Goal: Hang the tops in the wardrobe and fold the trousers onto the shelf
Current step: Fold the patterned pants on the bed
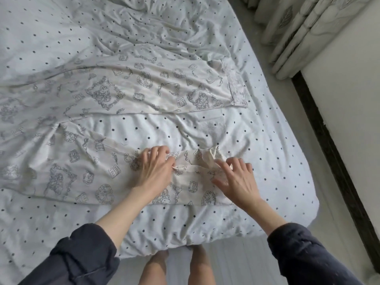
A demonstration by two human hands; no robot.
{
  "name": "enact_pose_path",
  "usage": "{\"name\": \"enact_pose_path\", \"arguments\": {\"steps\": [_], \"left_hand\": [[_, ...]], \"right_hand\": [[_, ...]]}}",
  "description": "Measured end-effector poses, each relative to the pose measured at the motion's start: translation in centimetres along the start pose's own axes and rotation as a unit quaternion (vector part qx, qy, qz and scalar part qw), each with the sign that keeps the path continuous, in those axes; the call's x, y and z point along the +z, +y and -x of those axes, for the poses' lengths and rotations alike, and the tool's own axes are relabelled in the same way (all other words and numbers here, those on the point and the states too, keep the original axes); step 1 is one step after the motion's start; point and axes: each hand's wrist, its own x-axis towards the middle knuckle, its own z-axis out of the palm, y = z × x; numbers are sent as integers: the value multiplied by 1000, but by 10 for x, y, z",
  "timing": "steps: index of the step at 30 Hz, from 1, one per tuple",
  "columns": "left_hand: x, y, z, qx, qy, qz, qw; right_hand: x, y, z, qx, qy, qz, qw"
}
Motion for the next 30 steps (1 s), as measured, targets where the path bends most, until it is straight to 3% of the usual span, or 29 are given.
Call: {"name": "enact_pose_path", "arguments": {"steps": [3, 7, 10, 15, 19, 24, 26, 30], "left_hand": [[-7, -2, 7, 18, 61, 66, 996], [-25, 0, 15, 33, 65, 109, 991], [-40, 0, 16, 37, 53, 127, 990], [-53, -6, 32, 53, -47, 118, 990], [-81, -4, 40, 46, -56, 143, 987], [-114, -4, 40, 14, -129, 138, 982], [-128, -5, 39, -7, -164, 169, 972], [-155, -11, 34, 9, -295, 258, 920]], "right_hand": [[-3, -1, -9, -29, -23, 24, 999], [1, 0, -19, -26, -97, 32, 994], [-4, 2, -22, -28, -91, 35, 995], [-27, 0, -14, -69, -124, -62, 988], [-60, -2, -7, 68, -154, -160, 973], [-105, -16, 8, 102, -129, -245, 956], [-124, -24, 12, 142, -185, -276, 932], [-154, -31, 17, 188, -319, -320, 872]]}}
